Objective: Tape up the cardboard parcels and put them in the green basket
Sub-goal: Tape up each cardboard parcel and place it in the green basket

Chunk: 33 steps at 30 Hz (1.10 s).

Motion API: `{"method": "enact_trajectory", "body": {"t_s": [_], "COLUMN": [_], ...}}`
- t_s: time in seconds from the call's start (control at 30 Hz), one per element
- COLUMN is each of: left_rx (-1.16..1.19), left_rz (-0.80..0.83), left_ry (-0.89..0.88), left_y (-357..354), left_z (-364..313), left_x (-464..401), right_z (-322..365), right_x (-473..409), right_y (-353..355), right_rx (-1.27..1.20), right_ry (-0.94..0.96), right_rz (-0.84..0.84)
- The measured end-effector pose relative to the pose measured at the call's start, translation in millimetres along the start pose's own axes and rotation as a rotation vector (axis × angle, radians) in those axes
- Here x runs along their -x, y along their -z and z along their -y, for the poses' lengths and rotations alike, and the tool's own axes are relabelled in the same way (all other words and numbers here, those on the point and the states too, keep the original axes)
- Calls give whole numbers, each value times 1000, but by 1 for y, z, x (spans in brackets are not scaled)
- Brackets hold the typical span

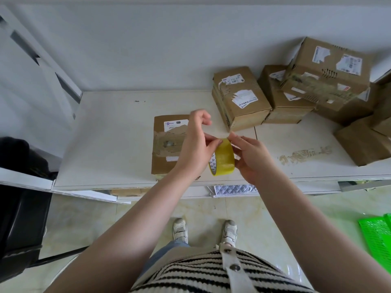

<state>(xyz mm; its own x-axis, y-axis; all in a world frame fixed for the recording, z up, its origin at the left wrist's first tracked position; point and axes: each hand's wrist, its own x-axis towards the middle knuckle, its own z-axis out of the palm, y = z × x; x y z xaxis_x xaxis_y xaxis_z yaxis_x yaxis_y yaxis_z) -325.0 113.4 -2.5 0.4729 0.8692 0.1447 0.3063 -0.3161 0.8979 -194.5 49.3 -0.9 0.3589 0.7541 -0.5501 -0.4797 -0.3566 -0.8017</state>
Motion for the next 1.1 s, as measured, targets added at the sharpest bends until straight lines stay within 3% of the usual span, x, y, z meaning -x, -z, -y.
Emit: {"method": "enact_trajectory", "body": {"t_s": [0.13,0.3,0.43,0.5,0.57,0.63,0.7,0.77,0.87,0.93,0.97,1.03,1.1], "left_rx": [-96,-4,79,288,603,843,894,877,905,740,544,56,-150], "left_rz": [54,-32,-4,26,5,-49,-58,-23,-11,-9,-12,1,59], "left_ry": [-86,53,208,381,570,718,774,781,791,760,689,440,282], "left_y": [3,-1,-1,-4,-7,-9,-11,-12,-13,-13,-14,-16,-23], "left_z": [2,5,3,1,-1,-1,2,2,7,10,14,22,26], "left_x": [0,1,-3,-4,-5,-9,-14,-19,-30,-37,-41,-45,-45], "right_z": [0,-2,-1,-2,-2,-1,-1,-3,-2,1,2,3,3], "right_x": [2,2,2,1,-4,-10,-12,-12,-13,-16,-17,-21,-26], "right_y": [1,-2,0,0,4,15,24,28,35,44,49,57,61], "right_rx": [-27,57,81,142,306,429,455,304,155,99,76,52,57], "right_ry": [-20,48,136,210,259,190,34,-71,-80,-88,-92,-100,-112], "right_rz": [38,50,30,-31,-223,-341,-190,-34,0,-3,-5,-22,-51]}}
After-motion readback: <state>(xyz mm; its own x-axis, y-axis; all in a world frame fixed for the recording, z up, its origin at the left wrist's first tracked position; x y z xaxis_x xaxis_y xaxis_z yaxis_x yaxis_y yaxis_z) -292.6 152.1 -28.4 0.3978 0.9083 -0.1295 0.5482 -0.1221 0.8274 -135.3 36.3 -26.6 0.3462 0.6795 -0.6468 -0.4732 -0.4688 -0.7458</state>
